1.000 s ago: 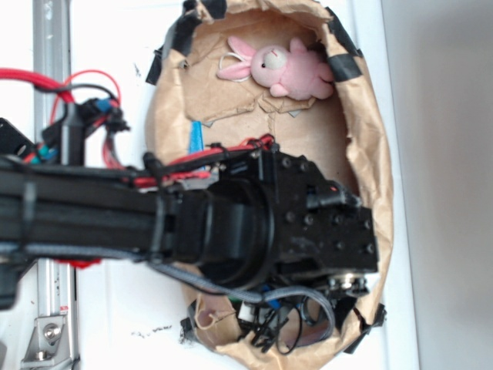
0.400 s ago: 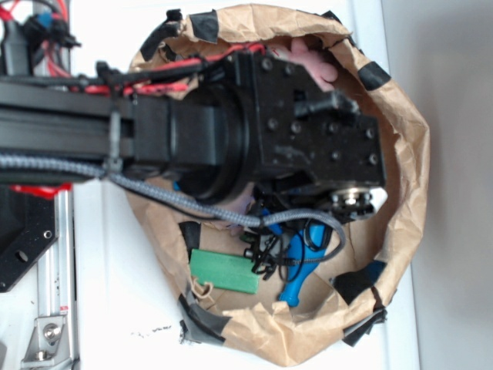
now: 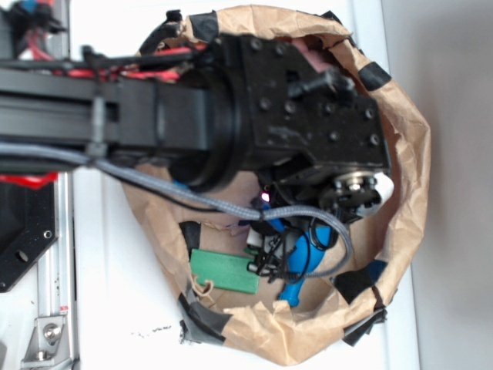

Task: Grab the green block.

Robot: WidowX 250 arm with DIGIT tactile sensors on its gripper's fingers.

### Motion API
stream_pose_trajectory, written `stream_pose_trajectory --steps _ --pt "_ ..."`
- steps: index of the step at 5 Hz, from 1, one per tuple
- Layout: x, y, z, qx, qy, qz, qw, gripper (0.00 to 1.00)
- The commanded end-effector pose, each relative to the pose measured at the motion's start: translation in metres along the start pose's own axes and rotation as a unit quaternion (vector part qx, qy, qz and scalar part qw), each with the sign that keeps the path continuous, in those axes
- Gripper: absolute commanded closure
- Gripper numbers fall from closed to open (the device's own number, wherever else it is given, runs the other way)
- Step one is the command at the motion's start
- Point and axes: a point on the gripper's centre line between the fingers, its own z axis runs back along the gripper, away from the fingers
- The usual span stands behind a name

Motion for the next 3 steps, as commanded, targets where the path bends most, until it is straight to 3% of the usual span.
stream_pose_trajectory --steps 1,3 --pt "-0.007 -0.043 -0.02 -0.01 0.0 -0.037 0.999 0.0" --pt "-0.009 -0.055 -0.04 -0.032 0.0 -0.016 0.999 0.0"
